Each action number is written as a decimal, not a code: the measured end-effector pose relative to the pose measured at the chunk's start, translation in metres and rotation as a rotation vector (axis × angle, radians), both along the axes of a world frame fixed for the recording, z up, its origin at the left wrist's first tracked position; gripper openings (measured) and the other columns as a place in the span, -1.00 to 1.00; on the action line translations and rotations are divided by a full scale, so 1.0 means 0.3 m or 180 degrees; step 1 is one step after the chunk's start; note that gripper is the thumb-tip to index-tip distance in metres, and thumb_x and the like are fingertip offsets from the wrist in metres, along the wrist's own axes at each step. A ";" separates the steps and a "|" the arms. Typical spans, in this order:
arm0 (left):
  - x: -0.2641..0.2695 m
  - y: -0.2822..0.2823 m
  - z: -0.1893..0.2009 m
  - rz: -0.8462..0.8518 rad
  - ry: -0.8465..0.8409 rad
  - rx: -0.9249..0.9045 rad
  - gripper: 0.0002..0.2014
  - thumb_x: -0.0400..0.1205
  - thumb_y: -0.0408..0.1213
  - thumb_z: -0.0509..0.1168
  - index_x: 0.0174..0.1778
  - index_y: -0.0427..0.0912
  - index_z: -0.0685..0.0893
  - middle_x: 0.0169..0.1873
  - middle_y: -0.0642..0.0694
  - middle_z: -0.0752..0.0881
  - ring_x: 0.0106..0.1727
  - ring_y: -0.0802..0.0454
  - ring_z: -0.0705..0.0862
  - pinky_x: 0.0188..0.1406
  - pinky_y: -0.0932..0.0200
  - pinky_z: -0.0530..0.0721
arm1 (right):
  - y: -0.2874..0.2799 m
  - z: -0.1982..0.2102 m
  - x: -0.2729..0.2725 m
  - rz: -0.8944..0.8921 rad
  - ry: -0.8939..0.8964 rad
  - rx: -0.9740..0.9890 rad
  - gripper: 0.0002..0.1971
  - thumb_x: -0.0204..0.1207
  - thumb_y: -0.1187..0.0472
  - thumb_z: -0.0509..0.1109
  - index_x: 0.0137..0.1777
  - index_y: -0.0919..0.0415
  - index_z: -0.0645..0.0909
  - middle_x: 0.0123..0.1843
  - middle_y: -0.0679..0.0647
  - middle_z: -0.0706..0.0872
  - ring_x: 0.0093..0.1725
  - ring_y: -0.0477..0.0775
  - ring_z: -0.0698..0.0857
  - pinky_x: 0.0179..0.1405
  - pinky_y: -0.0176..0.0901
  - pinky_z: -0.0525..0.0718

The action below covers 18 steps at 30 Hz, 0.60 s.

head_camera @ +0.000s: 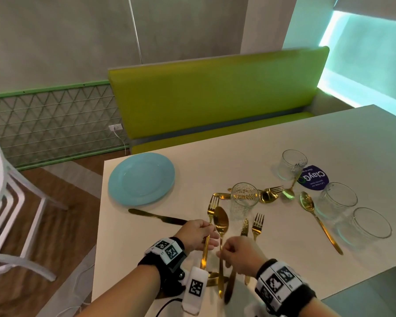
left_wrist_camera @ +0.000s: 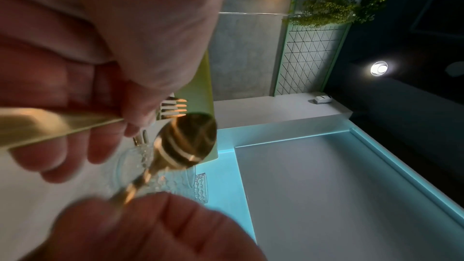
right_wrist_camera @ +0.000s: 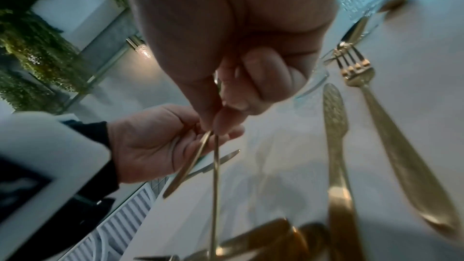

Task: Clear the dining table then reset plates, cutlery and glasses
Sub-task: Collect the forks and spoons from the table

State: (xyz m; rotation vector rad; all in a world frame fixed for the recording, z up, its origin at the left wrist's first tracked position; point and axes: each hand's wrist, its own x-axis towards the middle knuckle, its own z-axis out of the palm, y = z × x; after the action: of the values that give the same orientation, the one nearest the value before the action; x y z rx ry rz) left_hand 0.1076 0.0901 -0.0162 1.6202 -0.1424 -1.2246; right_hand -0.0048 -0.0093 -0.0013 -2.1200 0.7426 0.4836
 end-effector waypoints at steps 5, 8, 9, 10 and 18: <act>-0.022 -0.003 0.022 -0.0059 0.0092 -0.0009 -0.78 0.74 -0.19 0.09 -0.04 -0.23 0.57 -0.33 -0.13 0.66 -0.31 0.00 0.72 -0.15 0.13 0.77 | -0.012 0.013 0.086 0.0117 -0.0192 -0.0131 -0.83 0.60 0.08 0.28 -0.16 0.12 0.59 -0.29 -0.07 0.70 -0.47 -0.24 0.53 -0.49 -0.48 0.49; -0.019 -0.002 0.026 -0.0017 -0.0008 0.0051 -0.81 0.72 -0.19 0.13 0.01 -0.22 0.57 -0.29 -0.17 0.69 -0.28 -0.05 0.74 -0.10 0.06 0.77 | -0.014 0.012 0.104 0.0086 -0.0247 -0.0219 -0.79 0.58 0.03 0.29 -0.22 0.10 0.58 -0.21 0.03 0.72 -0.47 -0.20 0.53 -0.51 -0.45 0.48; -0.018 0.000 0.025 -0.0037 -0.0077 0.0098 -0.83 0.72 -0.20 0.14 0.00 -0.20 0.57 -0.29 -0.16 0.70 -0.28 -0.04 0.74 -0.17 0.09 0.77 | -0.015 0.006 0.104 0.0046 -0.0271 -0.0211 -0.78 0.57 0.01 0.30 -0.27 0.06 0.55 -0.24 -0.02 0.70 -0.48 -0.22 0.52 -0.53 -0.46 0.46; -0.017 0.001 0.024 -0.0058 -0.0130 0.0138 -0.84 0.72 -0.21 0.14 -0.01 -0.20 0.56 -0.31 -0.15 0.69 -0.29 -0.03 0.73 -0.23 0.12 0.74 | -0.017 -0.002 0.103 0.0007 -0.0283 -0.0185 -0.77 0.56 0.00 0.32 -0.31 0.03 0.53 -0.28 -0.07 0.68 -0.48 -0.23 0.52 -0.53 -0.47 0.46; 0.015 -0.006 0.030 0.0278 -0.0409 0.0276 -0.84 0.74 -0.28 0.07 0.02 -0.26 0.51 -0.28 -0.14 0.67 -0.40 0.06 0.59 -0.38 0.26 0.60 | -0.157 -0.062 -0.004 -0.0437 0.0407 -0.0729 -0.71 0.52 -0.02 0.35 -0.38 0.05 0.50 -0.35 -0.08 0.57 -0.32 -0.15 0.54 -0.32 -0.37 0.48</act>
State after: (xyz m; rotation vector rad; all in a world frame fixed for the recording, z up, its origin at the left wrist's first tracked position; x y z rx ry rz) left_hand 0.1121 0.0884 -0.0071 1.7627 -0.0992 -1.0733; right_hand -0.0059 -0.0563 -0.0200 -2.2441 1.0526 0.4822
